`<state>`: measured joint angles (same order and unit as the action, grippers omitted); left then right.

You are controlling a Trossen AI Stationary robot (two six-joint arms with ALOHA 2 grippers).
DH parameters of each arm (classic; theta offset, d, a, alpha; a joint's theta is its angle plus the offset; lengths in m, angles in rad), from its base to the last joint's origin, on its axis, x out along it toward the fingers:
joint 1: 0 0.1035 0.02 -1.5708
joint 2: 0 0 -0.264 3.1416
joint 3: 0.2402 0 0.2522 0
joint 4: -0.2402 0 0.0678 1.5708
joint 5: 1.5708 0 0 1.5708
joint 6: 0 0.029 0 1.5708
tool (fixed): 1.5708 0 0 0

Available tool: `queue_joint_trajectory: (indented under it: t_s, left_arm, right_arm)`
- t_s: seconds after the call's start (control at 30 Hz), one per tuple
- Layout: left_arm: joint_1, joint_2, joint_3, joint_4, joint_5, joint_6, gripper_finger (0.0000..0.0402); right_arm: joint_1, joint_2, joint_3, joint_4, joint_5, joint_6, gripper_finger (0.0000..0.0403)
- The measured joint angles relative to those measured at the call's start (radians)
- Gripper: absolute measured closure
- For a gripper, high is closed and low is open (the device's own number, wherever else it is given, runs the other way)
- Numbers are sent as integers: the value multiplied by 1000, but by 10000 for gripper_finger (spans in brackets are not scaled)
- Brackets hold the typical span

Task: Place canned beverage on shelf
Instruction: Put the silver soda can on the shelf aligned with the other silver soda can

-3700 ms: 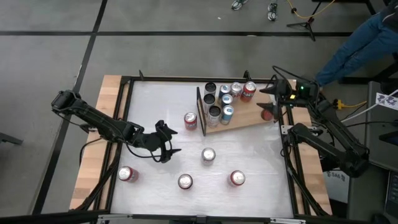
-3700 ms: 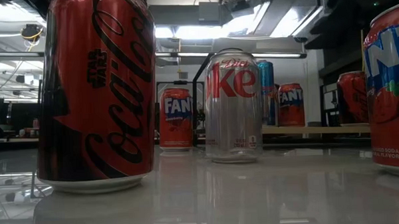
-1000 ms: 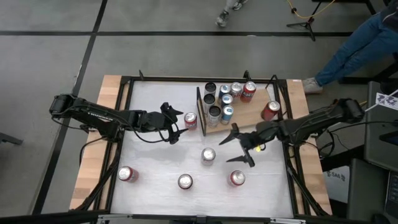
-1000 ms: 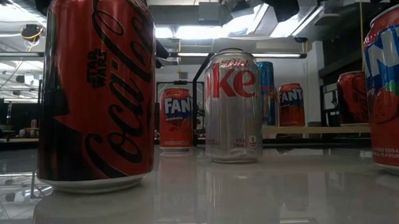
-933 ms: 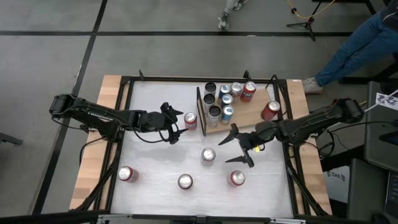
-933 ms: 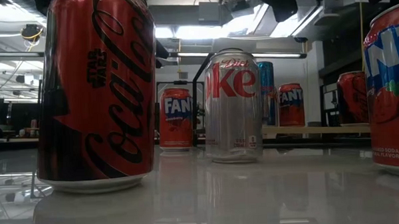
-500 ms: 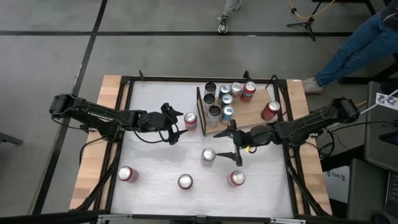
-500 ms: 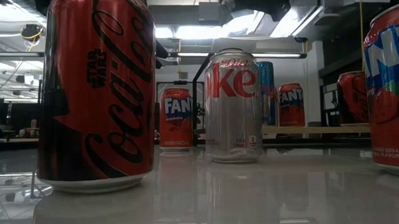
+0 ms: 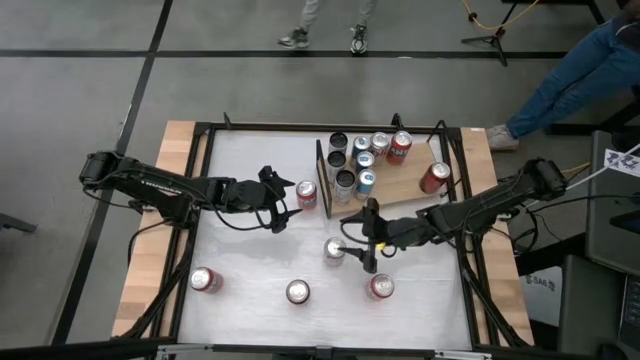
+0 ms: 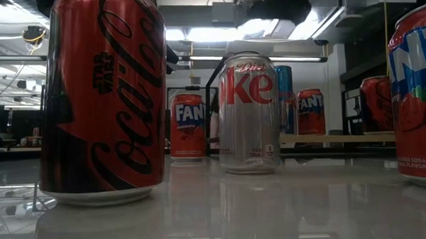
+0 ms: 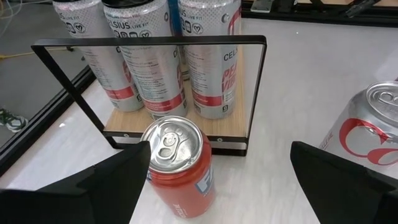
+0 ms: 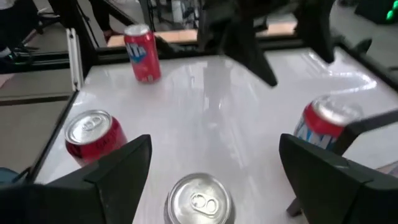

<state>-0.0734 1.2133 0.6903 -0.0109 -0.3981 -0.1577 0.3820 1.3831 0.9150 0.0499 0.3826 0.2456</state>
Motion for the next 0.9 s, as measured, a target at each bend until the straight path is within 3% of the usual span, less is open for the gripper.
queue_joint_trajectory:
  t_s: [0.33, 0.9]
  left_arm:
    - [0, 0, 0, -5, 0, 0, 21]
    - [0, 0, 0, -5, 0, 0, 21]
  right_arm:
    - [2, 116, 0, 21, -35, 49, 61]
    - [11, 207, 0, 28, 0, 46, 61]
